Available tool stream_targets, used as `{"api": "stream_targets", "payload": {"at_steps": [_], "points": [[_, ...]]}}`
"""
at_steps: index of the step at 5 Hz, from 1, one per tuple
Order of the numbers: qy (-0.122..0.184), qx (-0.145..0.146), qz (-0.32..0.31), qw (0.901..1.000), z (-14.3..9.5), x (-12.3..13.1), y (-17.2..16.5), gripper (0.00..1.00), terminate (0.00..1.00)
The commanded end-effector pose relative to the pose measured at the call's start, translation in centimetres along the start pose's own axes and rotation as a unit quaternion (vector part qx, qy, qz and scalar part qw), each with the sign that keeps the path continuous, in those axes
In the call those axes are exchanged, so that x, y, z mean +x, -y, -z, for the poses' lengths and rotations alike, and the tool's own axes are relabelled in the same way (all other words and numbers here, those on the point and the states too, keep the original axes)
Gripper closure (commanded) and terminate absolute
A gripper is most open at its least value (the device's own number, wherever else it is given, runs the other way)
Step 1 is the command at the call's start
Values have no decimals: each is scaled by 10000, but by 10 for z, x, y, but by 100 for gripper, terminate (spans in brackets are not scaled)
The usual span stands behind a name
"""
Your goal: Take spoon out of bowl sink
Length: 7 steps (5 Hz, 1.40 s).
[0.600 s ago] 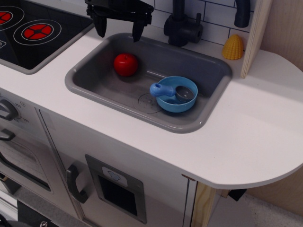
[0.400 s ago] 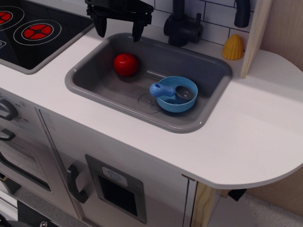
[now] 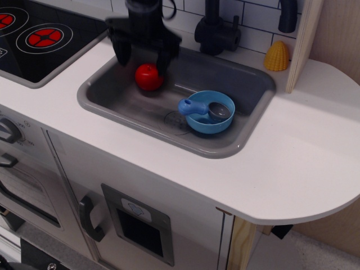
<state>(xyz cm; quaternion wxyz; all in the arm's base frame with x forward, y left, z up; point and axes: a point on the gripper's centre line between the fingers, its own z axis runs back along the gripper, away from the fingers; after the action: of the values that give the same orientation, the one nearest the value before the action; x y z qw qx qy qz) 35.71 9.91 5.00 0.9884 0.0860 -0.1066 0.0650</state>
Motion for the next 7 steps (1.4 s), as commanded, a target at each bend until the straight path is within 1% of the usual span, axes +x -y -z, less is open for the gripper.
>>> {"api": "stream_targets", "payload": {"at_steps": [1,2,3,4,5,7], "points": [[-288,-330,2025,9783,-27,6,27,0,0],[-398,-374,2407,9691,-27,6,37,0,0],[-611,-381,2712,9598,-18,0,48,0,0],[-610,-189,2830,9570,-8,-9,54,0,0],[-652,-93,2870,9557,4,-10,57,0,0],[-768,-201,2933,9527,9,-7,67,0,0]]}}
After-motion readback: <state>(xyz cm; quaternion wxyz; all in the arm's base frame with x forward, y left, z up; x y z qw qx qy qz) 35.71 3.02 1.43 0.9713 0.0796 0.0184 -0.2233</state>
